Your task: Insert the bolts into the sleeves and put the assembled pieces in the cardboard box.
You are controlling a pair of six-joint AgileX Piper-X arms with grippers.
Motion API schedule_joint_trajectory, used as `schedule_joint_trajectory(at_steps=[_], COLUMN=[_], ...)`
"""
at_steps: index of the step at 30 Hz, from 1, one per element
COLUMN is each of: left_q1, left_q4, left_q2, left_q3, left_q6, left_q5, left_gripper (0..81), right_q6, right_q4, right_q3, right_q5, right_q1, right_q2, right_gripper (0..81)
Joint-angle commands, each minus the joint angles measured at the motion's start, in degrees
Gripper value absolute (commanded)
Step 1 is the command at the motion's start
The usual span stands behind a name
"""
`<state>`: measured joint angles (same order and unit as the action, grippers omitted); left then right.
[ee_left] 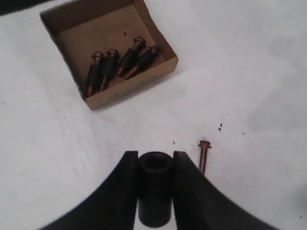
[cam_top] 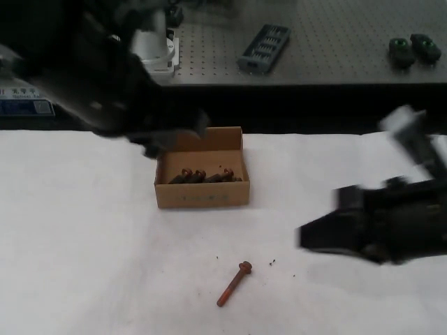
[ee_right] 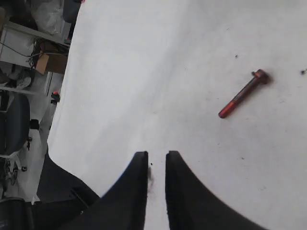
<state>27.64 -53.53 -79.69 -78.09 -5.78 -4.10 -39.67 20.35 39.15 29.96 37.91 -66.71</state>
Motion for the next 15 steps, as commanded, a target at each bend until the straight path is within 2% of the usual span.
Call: schedule_joint_trajectory(at_steps=[1, 4, 8, 15], left_q1=[-3.04, -6.89, -11.4, -12.58], left_q4=[0.96, 4.96, 7.31, 15.05], left_q2=[3.91, 9.51, 17.51, 31.84], left_q3=[0.41, 5.45, 15.19, 26.66], left_q6=[2.14, 1.29, 0.34, -4.36], left_q5=[-2.78, -3.1, -4.31, -3.79], left_gripper=[7.0, 7.0, 7.0, 7.0], right_q6=[-4.04, -5.38, -7.84, -10.82], right_q4=[-4.22, -4.57, -3.81, 3.6], right_q3=[2.54, 5.82, 9.76, 17.37], right_q5=[-3.31, -6.86, -8.53, -18.76], right_q1=[3.87, 5.98, 6.15, 6.15], right_q2=[-4.85, -10.62, -17.45, -28.32], right_gripper=[15.2, 15.2, 15.2, 15.2])
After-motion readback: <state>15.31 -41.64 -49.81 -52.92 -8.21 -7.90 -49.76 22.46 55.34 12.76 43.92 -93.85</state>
